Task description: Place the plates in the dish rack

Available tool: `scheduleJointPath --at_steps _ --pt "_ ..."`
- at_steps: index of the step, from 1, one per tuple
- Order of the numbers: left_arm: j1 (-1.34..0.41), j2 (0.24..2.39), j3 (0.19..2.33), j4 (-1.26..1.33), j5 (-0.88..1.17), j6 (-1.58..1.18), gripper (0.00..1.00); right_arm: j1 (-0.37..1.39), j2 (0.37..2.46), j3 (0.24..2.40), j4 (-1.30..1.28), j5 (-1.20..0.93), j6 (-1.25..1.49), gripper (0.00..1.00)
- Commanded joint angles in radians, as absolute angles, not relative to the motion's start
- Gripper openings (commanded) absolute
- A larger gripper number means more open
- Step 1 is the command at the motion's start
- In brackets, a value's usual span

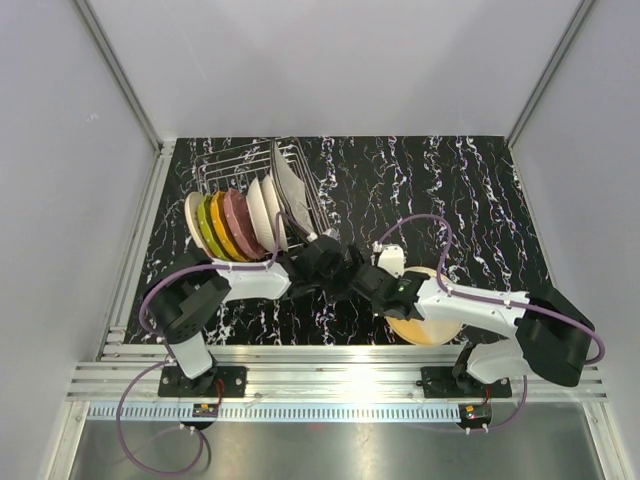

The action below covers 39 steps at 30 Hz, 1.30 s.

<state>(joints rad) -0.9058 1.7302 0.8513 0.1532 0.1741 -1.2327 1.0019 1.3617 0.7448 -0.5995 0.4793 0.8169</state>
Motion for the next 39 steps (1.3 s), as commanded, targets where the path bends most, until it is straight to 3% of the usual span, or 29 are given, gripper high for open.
scheduleJointPath --at_steps 1,15,21,22,23,25,26,29,32,39 --pt "-0.937 1.813 0.939 0.238 0.207 -1.284 0.99 1.052 1.282 0.767 -0.503 0.425 0.772 0.0" --pt "-0.937 1.819 0.939 0.275 0.196 -1.308 0.98 1.101 1.1 0.68 -0.426 0.44 0.773 0.0" --pt "-0.939 1.806 0.924 0.259 0.19 -1.292 0.97 1.109 1.031 0.683 -0.517 0.483 0.776 0.01" --pt "-0.939 1.795 0.917 0.244 0.184 -1.283 0.97 1.108 1.011 0.68 -0.529 0.497 0.785 0.05" --pt "-0.939 1.773 0.913 0.23 0.175 -1.257 0.97 1.108 0.964 0.666 -0.543 0.518 0.807 0.16" --pt "-0.939 1.734 0.896 0.189 0.15 -1.223 0.98 1.109 0.916 0.635 -0.552 0.528 0.827 0.2" --pt "-0.939 1.721 0.888 0.177 0.135 -1.212 0.98 1.109 0.876 0.626 -0.555 0.531 0.834 0.31" --pt "-0.939 1.66 0.853 0.127 0.098 -1.164 0.98 1.109 0.848 0.598 -0.566 0.537 0.868 0.5" --pt "-0.946 1.594 0.833 0.095 0.077 -1.102 0.99 1.109 0.877 0.589 -0.574 0.54 0.888 0.58" --pt "-1.009 1.47 0.821 -0.025 -0.02 -0.982 0.99 1.109 0.914 0.592 -0.565 0.545 0.9 0.62"
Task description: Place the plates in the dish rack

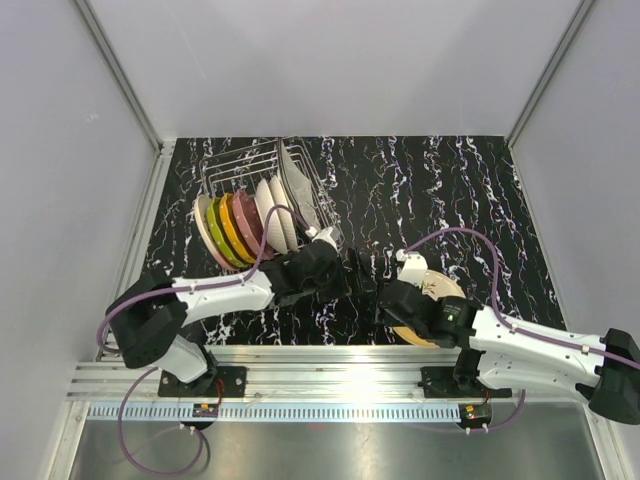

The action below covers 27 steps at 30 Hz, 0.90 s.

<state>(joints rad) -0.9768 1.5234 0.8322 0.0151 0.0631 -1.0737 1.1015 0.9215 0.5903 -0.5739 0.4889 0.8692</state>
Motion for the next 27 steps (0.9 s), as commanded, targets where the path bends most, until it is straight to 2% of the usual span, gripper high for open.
scheduleJointPath --at_steps 1,8,11,15,17,19,21,24,27 --pt "-1.041 1.454 0.821 -0.046 -0.035 -0.945 0.99 1.109 0.908 0.594 -0.575 0.567 0.919 0.64" --pt "-1.15 1.439 0.782 -0.103 -0.121 -0.9 0.99 1.068 0.847 0.627 -0.813 0.745 1.127 0.79" --pt "-1.183 1.456 0.75 -0.071 -0.126 -0.923 0.99 0.938 0.868 0.63 -0.833 0.694 1.126 0.81" --pt "-1.212 1.497 0.767 -0.078 -0.144 -0.942 0.99 0.77 0.923 0.621 -0.706 0.534 1.025 0.82" --pt "-1.218 1.516 0.776 -0.087 -0.152 -0.953 0.99 0.764 0.963 0.617 -0.625 0.454 0.921 0.75" --pt "-1.226 1.516 0.769 -0.094 -0.155 -0.954 0.99 0.764 1.009 0.62 -0.543 0.388 0.868 0.56" --pt "-1.23 1.499 0.752 -0.097 -0.166 -0.956 0.99 0.764 1.044 0.621 -0.508 0.362 0.856 0.41" --pt "-1.233 1.468 0.701 -0.101 -0.179 -0.963 0.99 0.764 1.115 0.62 -0.476 0.321 0.862 0.38" --pt "-1.233 1.398 0.626 -0.092 -0.196 -0.989 0.99 0.765 1.173 0.6 -0.41 0.262 0.876 0.43"
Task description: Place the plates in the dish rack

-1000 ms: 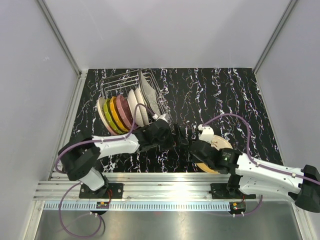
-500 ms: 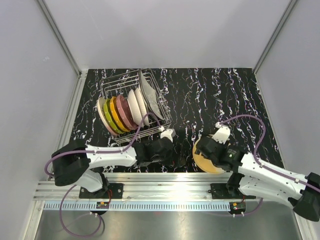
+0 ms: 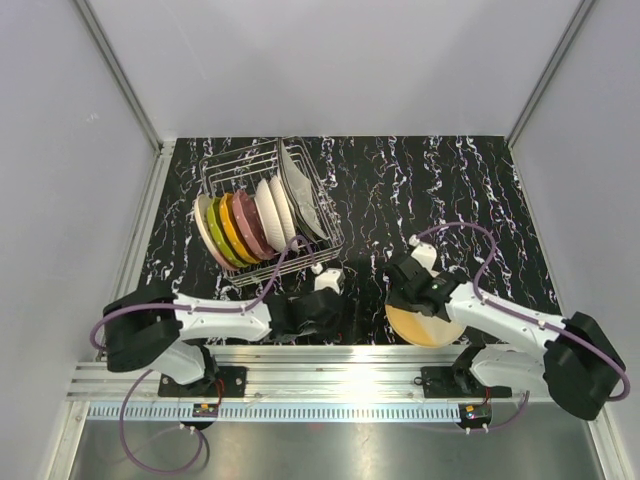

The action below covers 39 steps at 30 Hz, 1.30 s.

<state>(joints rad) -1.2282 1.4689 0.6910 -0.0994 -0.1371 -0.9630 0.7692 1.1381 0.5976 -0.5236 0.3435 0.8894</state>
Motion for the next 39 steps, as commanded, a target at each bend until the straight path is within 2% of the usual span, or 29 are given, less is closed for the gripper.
scheduleJointPath --at_steps 1,3,7,14,22,24,27,30,34,39 --pt "-1.233 1.382 0.609 -0.091 -0.202 -1.005 0.99 0.765 1.205 0.592 -0.393 0.23 0.877 0.46" --pt "-1.233 1.338 0.571 -0.092 -0.213 -1.015 0.99 0.765 1.241 0.597 -0.358 0.201 0.877 0.49" --pt "-1.233 1.27 0.542 -0.115 -0.225 -1.034 0.99 0.782 1.322 0.621 -0.324 0.155 0.862 0.48" --pt "-1.235 1.138 0.512 -0.164 -0.267 -1.031 0.99 0.939 1.453 0.707 -0.267 0.133 0.825 0.48" --pt "-1.252 0.836 0.434 -0.296 -0.394 -1.095 0.99 1.061 1.542 0.747 -0.256 0.091 0.793 0.53" --pt "-1.25 0.78 0.426 -0.325 -0.414 -1.091 0.99 1.066 1.52 0.729 -0.236 0.081 0.785 0.54" --pt "-1.25 0.767 0.431 -0.36 -0.425 -1.081 0.99 1.088 1.442 0.726 -0.242 0.08 0.753 0.65" --pt "-1.25 0.785 0.437 -0.371 -0.431 -1.078 0.99 1.112 1.355 0.759 -0.337 0.147 0.727 0.71" --pt "-1.25 0.807 0.456 -0.367 -0.439 -1.074 0.99 1.176 1.307 0.834 -0.552 0.367 0.765 0.68" --pt "-1.25 0.808 0.477 -0.391 -0.483 -1.072 0.99 1.337 1.38 0.929 -0.822 0.563 0.899 0.66"
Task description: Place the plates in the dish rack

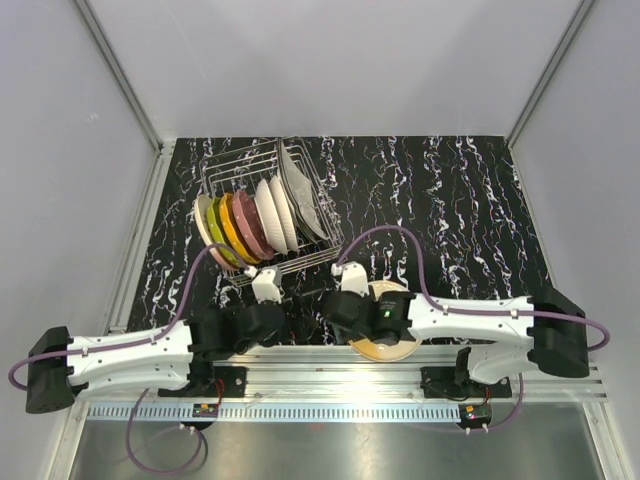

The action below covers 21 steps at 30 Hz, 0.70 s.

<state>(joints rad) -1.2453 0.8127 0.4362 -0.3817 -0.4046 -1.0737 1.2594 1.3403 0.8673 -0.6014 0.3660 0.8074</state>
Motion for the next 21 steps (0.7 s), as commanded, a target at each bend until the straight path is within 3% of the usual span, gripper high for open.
scheduleJointPath --at_steps 1,11,21 --pt "-1.25 0.804 0.482 -0.406 -0.494 -1.089 0.99 1.357 1.422 0.939 -0.85 0.572 0.916 0.66" --pt "-1.25 0.7 0.523 -0.506 -0.558 -1.085 0.99 1.542 1.669 1.058 -1.104 0.699 1.074 0.65" --pt "-1.249 0.624 0.514 -0.552 -0.584 -1.097 0.99 1.601 1.73 1.114 -1.098 0.695 1.054 0.67"
